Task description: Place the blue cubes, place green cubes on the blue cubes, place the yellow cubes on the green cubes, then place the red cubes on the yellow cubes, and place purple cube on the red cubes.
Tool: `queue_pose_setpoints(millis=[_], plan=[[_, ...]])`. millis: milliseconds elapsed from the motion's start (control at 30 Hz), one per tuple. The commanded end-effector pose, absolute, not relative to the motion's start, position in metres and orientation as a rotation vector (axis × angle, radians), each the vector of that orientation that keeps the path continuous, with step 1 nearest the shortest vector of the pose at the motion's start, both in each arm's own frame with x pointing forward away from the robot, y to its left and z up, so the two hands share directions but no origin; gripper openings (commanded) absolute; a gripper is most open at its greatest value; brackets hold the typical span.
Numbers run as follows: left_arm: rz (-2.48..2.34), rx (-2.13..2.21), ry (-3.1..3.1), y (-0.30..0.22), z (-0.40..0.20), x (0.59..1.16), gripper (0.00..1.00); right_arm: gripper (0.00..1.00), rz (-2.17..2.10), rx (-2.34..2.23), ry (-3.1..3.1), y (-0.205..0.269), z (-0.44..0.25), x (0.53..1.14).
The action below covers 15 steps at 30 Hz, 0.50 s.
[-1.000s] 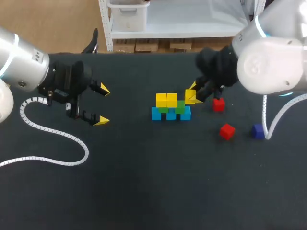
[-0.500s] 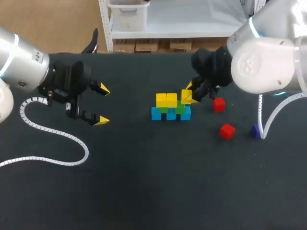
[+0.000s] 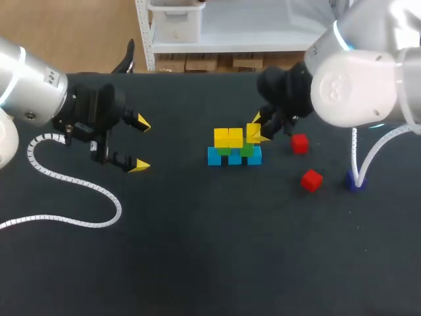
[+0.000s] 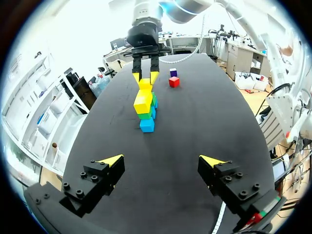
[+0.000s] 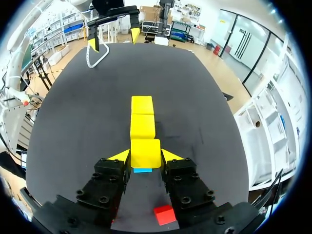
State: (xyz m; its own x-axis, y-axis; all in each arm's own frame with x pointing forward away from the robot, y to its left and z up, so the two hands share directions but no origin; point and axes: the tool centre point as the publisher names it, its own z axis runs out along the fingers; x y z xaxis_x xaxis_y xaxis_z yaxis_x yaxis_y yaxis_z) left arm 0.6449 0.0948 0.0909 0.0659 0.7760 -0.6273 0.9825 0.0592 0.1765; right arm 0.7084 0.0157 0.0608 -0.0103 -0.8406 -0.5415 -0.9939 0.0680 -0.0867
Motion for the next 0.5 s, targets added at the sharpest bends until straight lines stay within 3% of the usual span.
queue_pose_setpoints(millis=[33, 500], plan=[[-0.453, 1.76, 1.749, 0.0956, 0.0902, 0.6445, 1.0, 0.0, 0.448, -1.822, 1.899, 0.0183, 0.0613, 0.7087], [-0.453, 1.76, 1.749, 0.0956, 0.0902, 0.6445, 1.0, 0.0, 0.457, -1.829, 1.898, 0.0217, 0.0594, 0.7063]])
